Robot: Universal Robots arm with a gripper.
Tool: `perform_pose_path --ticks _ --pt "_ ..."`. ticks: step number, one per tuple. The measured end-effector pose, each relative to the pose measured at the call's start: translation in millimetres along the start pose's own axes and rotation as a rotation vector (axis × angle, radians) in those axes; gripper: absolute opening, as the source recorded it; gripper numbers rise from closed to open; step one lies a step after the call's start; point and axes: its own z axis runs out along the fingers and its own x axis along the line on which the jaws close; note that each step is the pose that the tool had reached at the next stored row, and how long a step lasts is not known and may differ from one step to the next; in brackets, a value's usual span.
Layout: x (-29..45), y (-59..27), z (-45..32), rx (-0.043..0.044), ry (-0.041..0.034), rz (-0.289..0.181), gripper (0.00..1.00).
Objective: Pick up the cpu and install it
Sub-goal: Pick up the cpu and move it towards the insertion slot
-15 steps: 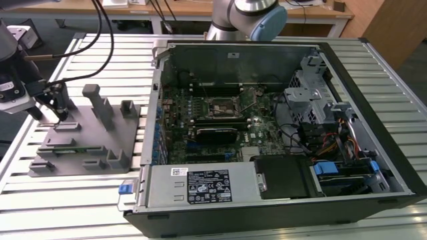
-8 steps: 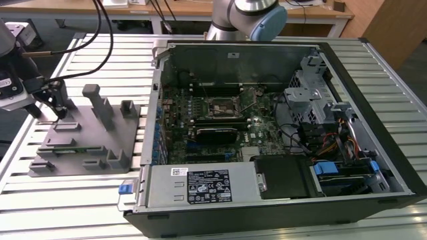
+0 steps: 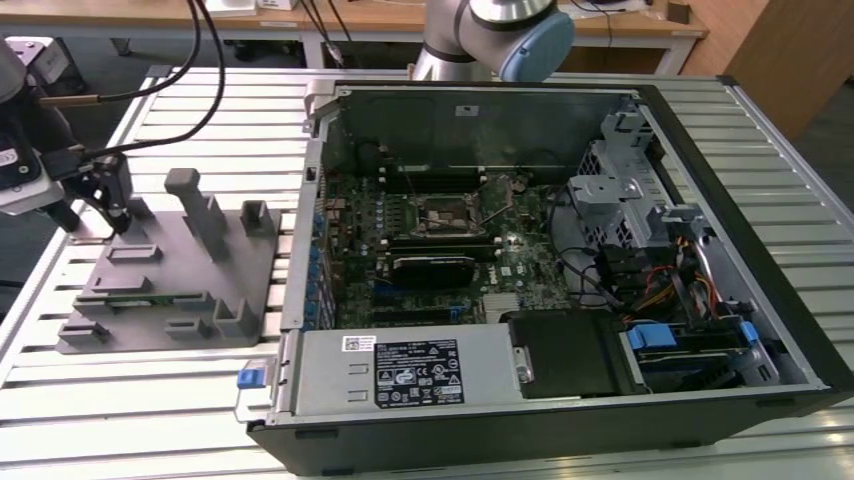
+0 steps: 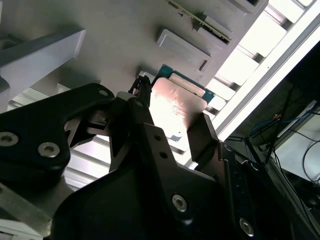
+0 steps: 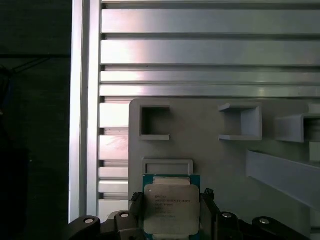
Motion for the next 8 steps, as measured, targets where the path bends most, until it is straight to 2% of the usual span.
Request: perform_pose_path --ticks 8 --pt "0.0 1.1 -7.2 0.0000 -0.0002 0.000 0.54"
